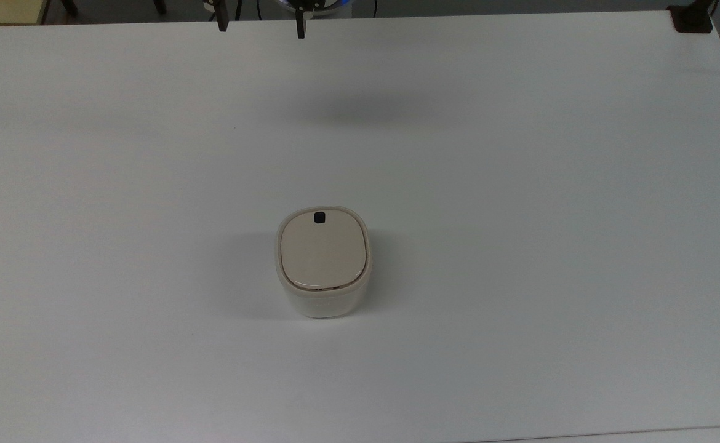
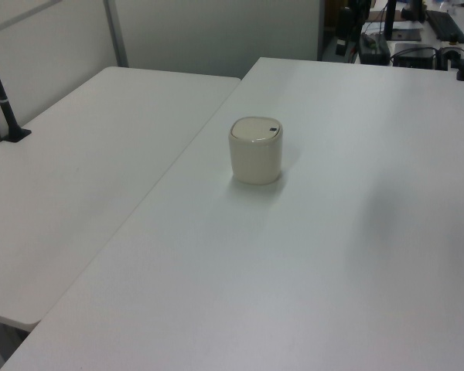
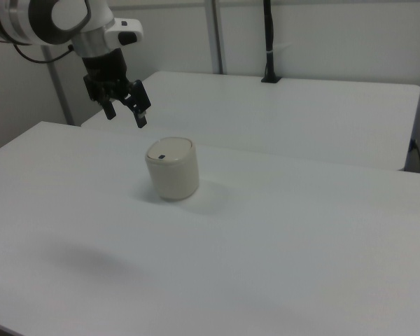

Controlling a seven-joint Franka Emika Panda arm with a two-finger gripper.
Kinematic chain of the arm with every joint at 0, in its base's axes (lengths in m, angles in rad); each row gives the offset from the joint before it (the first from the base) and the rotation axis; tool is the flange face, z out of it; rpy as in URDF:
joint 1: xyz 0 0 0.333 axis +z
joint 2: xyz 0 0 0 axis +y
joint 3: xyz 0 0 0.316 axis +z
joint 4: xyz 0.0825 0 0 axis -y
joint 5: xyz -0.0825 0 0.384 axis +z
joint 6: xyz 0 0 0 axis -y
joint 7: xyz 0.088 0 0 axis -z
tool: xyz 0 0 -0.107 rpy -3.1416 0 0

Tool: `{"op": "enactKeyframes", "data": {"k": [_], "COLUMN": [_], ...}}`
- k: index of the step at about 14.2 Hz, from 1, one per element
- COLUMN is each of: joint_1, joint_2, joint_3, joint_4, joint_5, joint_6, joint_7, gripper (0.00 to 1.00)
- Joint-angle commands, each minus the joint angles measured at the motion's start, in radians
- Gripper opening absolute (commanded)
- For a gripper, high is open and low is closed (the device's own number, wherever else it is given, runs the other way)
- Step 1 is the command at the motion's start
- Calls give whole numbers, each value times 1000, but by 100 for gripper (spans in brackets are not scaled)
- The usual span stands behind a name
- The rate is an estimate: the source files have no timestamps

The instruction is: Open the trash bin

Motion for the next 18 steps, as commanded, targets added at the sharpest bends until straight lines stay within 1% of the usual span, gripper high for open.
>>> {"op": "enactKeyframes", "data": {"k": [1,9,12,13,14,15,16,18], "joint_1": [7,4,2,2,2,2,2,5], "joint_2": [-6,-6,6,14,20,25,31,48], "joint_3": [-2,-2,-2,-2,-2,-2,-2,-2], "joint_4": [3,2,-12,-10,-9,-9,-7,-3], "joint_5": [6,6,5,2,3,11,15,23], "joint_6": [-29,-30,-20,-18,-14,-3,9,20], "joint_7": [-28,-57,-274,-319,-318,-316,-312,-258], "gripper": [100,100,100,97,81,55,44,15]}}
